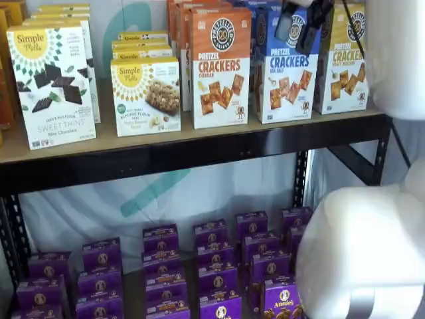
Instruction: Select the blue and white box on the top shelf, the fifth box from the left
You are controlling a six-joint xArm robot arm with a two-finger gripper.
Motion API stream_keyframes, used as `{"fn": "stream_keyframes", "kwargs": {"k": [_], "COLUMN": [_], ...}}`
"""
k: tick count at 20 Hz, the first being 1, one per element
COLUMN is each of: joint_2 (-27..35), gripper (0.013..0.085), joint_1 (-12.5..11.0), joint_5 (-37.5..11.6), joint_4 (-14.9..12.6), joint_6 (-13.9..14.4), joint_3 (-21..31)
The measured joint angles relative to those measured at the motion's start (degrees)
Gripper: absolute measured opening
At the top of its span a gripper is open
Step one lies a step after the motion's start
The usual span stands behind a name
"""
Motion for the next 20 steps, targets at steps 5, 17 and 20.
{"fn": "stream_keyframes", "kwargs": {"k": [5, 17, 20], "joint_2": [0.1, -2.9, -3.5], "gripper": [0.0850, 0.0850, 0.0850], "joint_1": [-3.4, -11.2, -11.5], "joint_5": [-0.5, -7.2, -10.3], "joint_4": [4.9, 17.0, 17.5], "joint_6": [-0.6, -1.8, -2.3], "joint_3": [-1.0, 2.0, 3.2]}}
